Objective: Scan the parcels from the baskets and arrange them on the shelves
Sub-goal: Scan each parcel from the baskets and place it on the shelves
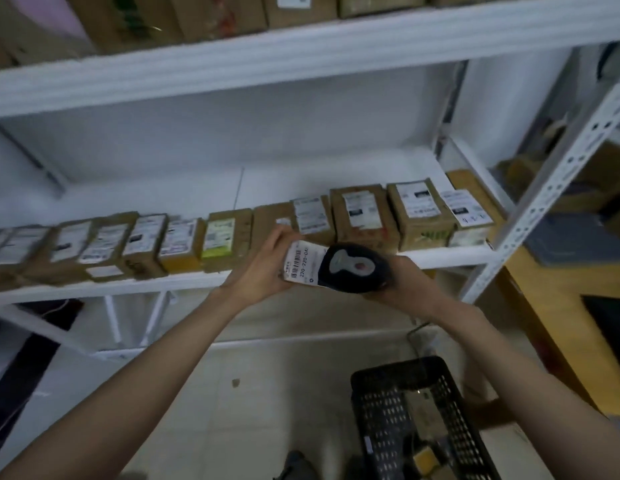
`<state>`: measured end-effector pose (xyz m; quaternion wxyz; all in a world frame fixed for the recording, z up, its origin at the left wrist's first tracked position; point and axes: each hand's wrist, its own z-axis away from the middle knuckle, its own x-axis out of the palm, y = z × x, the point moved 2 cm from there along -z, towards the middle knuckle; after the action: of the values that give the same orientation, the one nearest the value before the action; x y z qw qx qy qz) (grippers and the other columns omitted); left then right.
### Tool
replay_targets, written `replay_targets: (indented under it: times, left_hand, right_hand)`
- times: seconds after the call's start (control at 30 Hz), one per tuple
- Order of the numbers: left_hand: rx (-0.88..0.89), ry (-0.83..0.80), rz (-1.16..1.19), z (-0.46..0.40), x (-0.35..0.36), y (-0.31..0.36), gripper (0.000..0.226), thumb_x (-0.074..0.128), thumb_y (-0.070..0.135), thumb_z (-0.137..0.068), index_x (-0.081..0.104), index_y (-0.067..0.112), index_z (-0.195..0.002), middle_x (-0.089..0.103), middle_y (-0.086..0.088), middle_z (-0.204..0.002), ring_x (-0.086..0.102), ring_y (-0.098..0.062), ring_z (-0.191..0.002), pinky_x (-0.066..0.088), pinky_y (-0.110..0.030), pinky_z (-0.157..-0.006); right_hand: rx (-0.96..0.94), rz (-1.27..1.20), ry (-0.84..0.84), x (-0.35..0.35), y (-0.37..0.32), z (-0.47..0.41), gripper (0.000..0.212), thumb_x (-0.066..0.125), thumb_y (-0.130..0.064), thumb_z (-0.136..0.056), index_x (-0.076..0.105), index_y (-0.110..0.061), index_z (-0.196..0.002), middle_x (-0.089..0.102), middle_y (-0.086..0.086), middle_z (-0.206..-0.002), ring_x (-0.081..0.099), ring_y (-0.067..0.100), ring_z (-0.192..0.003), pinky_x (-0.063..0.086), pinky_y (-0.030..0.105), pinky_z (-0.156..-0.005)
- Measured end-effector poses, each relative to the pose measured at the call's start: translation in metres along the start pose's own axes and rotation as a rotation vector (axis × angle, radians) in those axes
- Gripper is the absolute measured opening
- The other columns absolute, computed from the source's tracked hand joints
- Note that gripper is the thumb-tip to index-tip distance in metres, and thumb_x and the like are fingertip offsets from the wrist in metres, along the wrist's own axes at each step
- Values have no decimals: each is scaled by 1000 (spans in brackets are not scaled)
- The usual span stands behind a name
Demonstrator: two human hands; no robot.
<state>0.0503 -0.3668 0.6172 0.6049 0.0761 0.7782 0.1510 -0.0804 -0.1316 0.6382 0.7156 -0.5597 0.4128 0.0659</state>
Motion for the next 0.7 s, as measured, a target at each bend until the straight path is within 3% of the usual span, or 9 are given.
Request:
replay_targets:
  times: [0.03,0.1,0.2,0.37,0.43,0.53,0.6,0.7]
  left_hand:
    - [10,2,-55,1,-6,-2,83,90,15,-66,50,10,-139,42,-5,-133,56,-19,-106,55,-32,-74]
    - [22,-3,-174,4,-16,-4,83,90,19,-66,50,15,-139,41,-2,-134,58,-19,-99,46,-22,-68]
    - [10,-1,-303,9,-26,-5,84,90,17,-67,49,12,-140,44,-7,-135,60,-26,-98,47,-28,-72]
    - [-19,40,-365,17,-38,0,86,90,11,-63,50,9,-139,48,-12,-135,60,-30,-103,50,-33,-79]
    - [-18,50,-376,20,-43,3,85,89,11,-65,50,8,-140,49,-13,-136,60,-30,-106,52,-36,-83]
    - [-11,67,-378,22,-50,3,84,90,13,-66,50,9,-140,49,-13,-137,61,-30,-106,53,-36,-84]
    - [-15,99,-355,22,-55,2,86,92,19,-65,49,10,-138,48,-10,-135,61,-29,-103,53,-36,-80]
    - [-25,163,-298,18,-63,0,89,89,44,-68,44,15,-139,41,-3,-133,56,-19,-99,49,-32,-74]
  right_hand:
    - [-40,49,-26,-1,-8,-3,68,82,-9,-81,55,-16,-143,65,5,-134,59,23,-124,39,13,-89]
    - [-95,107,-60,-3,-23,-7,68,82,-9,-80,56,-20,-142,65,2,-135,59,20,-124,41,18,-93]
    - [-154,134,-98,-8,-41,-9,64,80,-8,-80,58,-23,-138,68,-1,-129,61,18,-119,46,28,-97]
    - [-207,213,-120,-11,-59,-9,55,79,-15,-81,60,-24,-132,70,-6,-117,62,10,-101,50,29,-90]
    - [-195,199,-117,-12,-62,-9,44,78,-15,-82,62,-27,-121,67,-16,-99,62,-1,-83,53,23,-79]
    - [-214,170,-99,-17,-68,-6,39,77,-13,-82,52,-42,-92,57,-25,-78,58,-13,-70,41,7,-63]
    - [-214,108,-93,-22,-72,-4,38,77,-11,-84,54,-38,-98,59,-22,-83,63,-5,-75,51,12,-63]
    - [-173,-45,-28,-35,-74,-3,32,77,-10,-86,61,-25,-109,69,-7,-92,72,17,-79,62,26,-62]
